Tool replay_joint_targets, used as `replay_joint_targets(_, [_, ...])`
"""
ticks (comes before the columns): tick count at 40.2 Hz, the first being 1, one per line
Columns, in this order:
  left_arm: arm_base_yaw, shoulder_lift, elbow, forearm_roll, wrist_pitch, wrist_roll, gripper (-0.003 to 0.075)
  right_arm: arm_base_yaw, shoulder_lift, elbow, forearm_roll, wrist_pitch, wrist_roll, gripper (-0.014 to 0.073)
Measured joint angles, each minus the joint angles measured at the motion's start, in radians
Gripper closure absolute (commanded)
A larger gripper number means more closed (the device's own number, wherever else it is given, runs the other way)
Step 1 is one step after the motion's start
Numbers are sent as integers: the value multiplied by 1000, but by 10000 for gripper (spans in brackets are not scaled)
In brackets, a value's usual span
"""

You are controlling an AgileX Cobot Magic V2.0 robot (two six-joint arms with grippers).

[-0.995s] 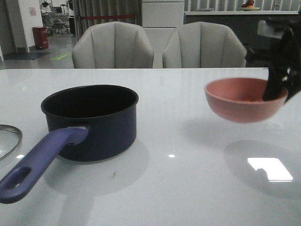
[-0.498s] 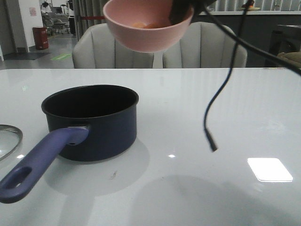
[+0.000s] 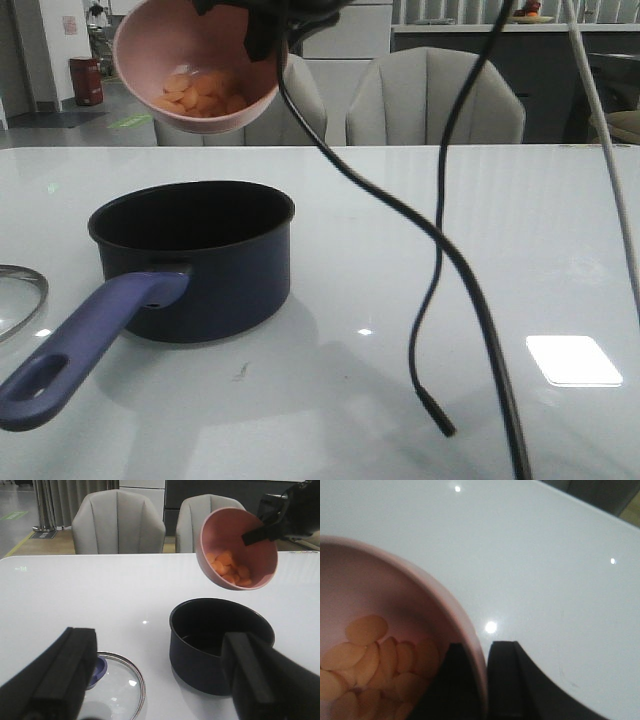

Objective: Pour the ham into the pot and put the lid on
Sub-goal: 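Lift the pink bowl and carry it over the saucepan, then tilt the pink bowl to pour the ham slices into the saucepan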

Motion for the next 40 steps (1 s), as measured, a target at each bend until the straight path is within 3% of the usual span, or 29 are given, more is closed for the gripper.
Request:
replay_joint_targets(11, [0,0,0,0,0,0,167,0,2,244,-33,-528,-31,456])
replay_joint_targets(27, [0,0,0,0,0,0,167,0,32,418,210,-1178,-434,456])
replay_joint_targets(35, [0,0,0,0,0,0,167,0,121,430,204,-1400,-581,456])
replay_joint_targets(40, [0,0,0,0,0,0,167,5,153,431,164,-1421,-708,456])
